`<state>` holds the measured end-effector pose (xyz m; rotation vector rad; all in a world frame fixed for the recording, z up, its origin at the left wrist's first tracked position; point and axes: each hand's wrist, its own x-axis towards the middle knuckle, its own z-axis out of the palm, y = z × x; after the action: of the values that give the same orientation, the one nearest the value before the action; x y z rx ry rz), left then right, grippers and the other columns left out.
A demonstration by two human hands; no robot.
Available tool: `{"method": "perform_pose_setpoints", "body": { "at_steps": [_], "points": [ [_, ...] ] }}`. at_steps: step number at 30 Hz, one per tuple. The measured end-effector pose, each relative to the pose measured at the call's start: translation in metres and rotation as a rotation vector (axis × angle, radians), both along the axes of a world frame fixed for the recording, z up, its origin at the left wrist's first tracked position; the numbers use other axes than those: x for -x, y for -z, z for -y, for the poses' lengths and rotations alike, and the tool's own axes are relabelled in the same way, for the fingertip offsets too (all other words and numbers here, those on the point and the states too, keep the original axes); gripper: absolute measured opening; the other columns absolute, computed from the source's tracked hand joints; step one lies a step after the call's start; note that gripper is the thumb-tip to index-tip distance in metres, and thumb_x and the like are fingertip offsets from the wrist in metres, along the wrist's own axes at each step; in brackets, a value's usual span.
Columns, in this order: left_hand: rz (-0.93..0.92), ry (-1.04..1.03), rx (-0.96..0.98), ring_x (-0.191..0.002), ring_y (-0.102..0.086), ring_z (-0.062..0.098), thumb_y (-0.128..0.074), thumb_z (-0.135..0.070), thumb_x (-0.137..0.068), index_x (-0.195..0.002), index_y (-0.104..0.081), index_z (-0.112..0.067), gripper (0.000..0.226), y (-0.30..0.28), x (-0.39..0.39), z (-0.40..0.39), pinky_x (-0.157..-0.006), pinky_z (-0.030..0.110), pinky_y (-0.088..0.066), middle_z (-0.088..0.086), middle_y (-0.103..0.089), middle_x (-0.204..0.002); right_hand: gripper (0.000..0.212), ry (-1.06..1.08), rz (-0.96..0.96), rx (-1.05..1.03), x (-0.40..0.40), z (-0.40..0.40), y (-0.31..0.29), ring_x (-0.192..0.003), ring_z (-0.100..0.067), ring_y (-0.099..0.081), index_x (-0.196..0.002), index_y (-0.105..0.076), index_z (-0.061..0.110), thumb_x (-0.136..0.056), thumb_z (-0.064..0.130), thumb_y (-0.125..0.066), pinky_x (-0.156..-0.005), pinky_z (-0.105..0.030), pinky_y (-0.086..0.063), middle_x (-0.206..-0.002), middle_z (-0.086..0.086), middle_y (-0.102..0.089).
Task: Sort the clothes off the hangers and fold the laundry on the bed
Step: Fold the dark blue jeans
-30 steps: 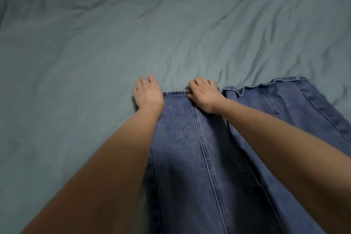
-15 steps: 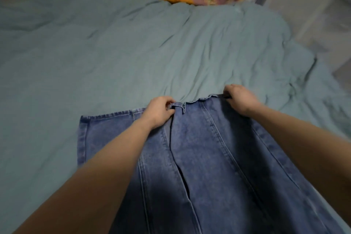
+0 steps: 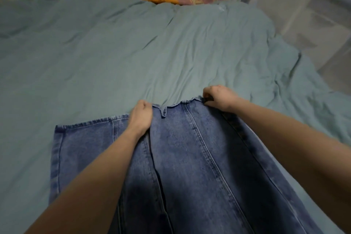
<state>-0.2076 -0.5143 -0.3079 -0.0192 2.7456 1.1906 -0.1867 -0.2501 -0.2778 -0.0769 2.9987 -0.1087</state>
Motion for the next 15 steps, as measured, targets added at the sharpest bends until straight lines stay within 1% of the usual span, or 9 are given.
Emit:
{"method": "perform_pose_setpoints", "body": {
  "at_steps": [2, 4, 6, 8, 10, 11, 13, 14, 15],
  "points": [
    [0.003, -0.003, -0.005, -0.099, -0.055, 0.025, -0.035, -0.045, -0.095, -0.095, -0.055, -0.016, 0.035, -0.002, -0.002, -0.006, -0.083, 0.034, -0.038, 0.0, -0.056, -0.097, 0.022, -0.019, -0.022, -0.055, -0.004, 0.001, 0.005, -0.106, -0.034, -0.055, -0.108, -0.05, 0.007, -0.086, 0.008, -0.055, -0.076, -0.037, -0.043, -0.111, -0.016, -0.057],
    [0.008, 0.002, 0.07, -0.093, -0.055, 0.02, -0.053, -0.058, -0.086, -0.091, -0.057, -0.026, 0.032, -0.002, -0.004, -0.011, -0.088, 0.034, -0.045, -0.008, -0.058, -0.094, 0.031, -0.033, -0.101, -0.073, -0.008, 0.004, 0.012, -0.103, -0.034, -0.054, -0.114, -0.042, 0.007, -0.084, 0.0, -0.048, -0.069, -0.036, -0.037, -0.109, -0.017, -0.054],
    [-0.031, 0.06, 0.107, -0.093, -0.06, 0.019, -0.072, -0.048, -0.079, -0.081, -0.06, -0.029, 0.023, 0.002, -0.006, -0.011, -0.088, 0.034, -0.049, -0.006, -0.064, -0.093, 0.035, -0.052, -0.195, 0.036, -0.011, 0.003, 0.011, -0.097, -0.034, -0.053, -0.115, -0.04, 0.007, -0.082, -0.002, -0.046, -0.069, -0.035, -0.037, -0.104, -0.018, -0.053],
    [-0.052, 0.112, 0.034, -0.095, -0.064, 0.022, -0.076, -0.036, -0.079, -0.071, -0.064, -0.027, 0.017, 0.009, -0.003, -0.006, -0.087, 0.032, -0.049, 0.0, -0.07, -0.091, 0.022, -0.068, -0.333, 0.206, -0.008, -0.004, 0.006, -0.092, -0.035, -0.054, -0.102, -0.048, 0.006, -0.082, -0.001, -0.049, -0.073, -0.039, -0.042, -0.097, -0.017, -0.053],
    [-0.041, 0.16, -0.045, -0.094, -0.064, 0.019, -0.077, -0.033, -0.078, -0.072, -0.067, -0.023, 0.016, 0.01, -0.002, 0.002, -0.087, 0.028, -0.047, 0.001, -0.071, -0.09, 0.008, -0.006, -0.442, 0.316, -0.001, -0.012, -0.004, -0.09, -0.032, -0.056, -0.091, -0.061, 0.006, -0.083, 0.003, -0.06, -0.076, -0.038, -0.043, -0.092, -0.014, -0.059],
    [-0.028, 0.209, -0.062, -0.091, -0.063, 0.014, -0.08, -0.034, -0.076, -0.077, -0.069, -0.021, 0.017, 0.007, -0.004, 0.006, -0.084, 0.025, -0.045, -0.002, -0.07, -0.09, 0.005, 0.056, -0.451, 0.414, 0.002, -0.014, -0.011, -0.085, -0.025, -0.06, -0.088, -0.067, 0.005, -0.084, 0.007, -0.065, -0.074, -0.036, -0.046, -0.087, -0.011, -0.062],
    [-0.01, 0.302, -0.043, -0.085, -0.06, 0.002, -0.084, -0.032, -0.071, -0.086, -0.07, -0.02, 0.024, 0.004, -0.007, 0.012, -0.079, 0.021, -0.042, -0.009, -0.068, -0.089, 0.009, 0.215, -0.305, 0.78, 0.004, -0.013, -0.029, -0.061, -0.005, -0.059, -0.089, -0.07, -0.001, -0.086, 0.007, -0.067, -0.057, -0.026, -0.054, -0.069, -0.003, -0.063],
    [-0.013, 0.324, -0.048, -0.082, -0.059, -0.002, -0.084, -0.028, -0.071, -0.088, -0.071, -0.019, 0.023, 0.005, -0.006, 0.013, -0.077, 0.02, -0.041, -0.01, -0.068, -0.088, 0.009, 0.264, -0.193, 0.949, 0.004, -0.013, -0.035, -0.052, -0.001, -0.056, -0.089, -0.069, -0.004, -0.087, 0.004, -0.066, -0.05, -0.019, -0.053, -0.062, 0.0, -0.062],
    [-0.01, 0.32, -0.071, -0.077, -0.058, -0.005, -0.082, -0.022, -0.075, -0.087, -0.072, -0.018, 0.017, 0.006, -0.006, 0.014, -0.073, 0.018, -0.041, -0.01, -0.068, -0.084, 0.008, 0.278, -0.089, 1.056, 0.004, -0.015, -0.041, -0.049, 0.0, -0.055, -0.087, -0.068, -0.004, -0.088, 0.003, -0.064, -0.049, -0.016, -0.051, -0.058, 0.002, -0.061]
  ]
}}
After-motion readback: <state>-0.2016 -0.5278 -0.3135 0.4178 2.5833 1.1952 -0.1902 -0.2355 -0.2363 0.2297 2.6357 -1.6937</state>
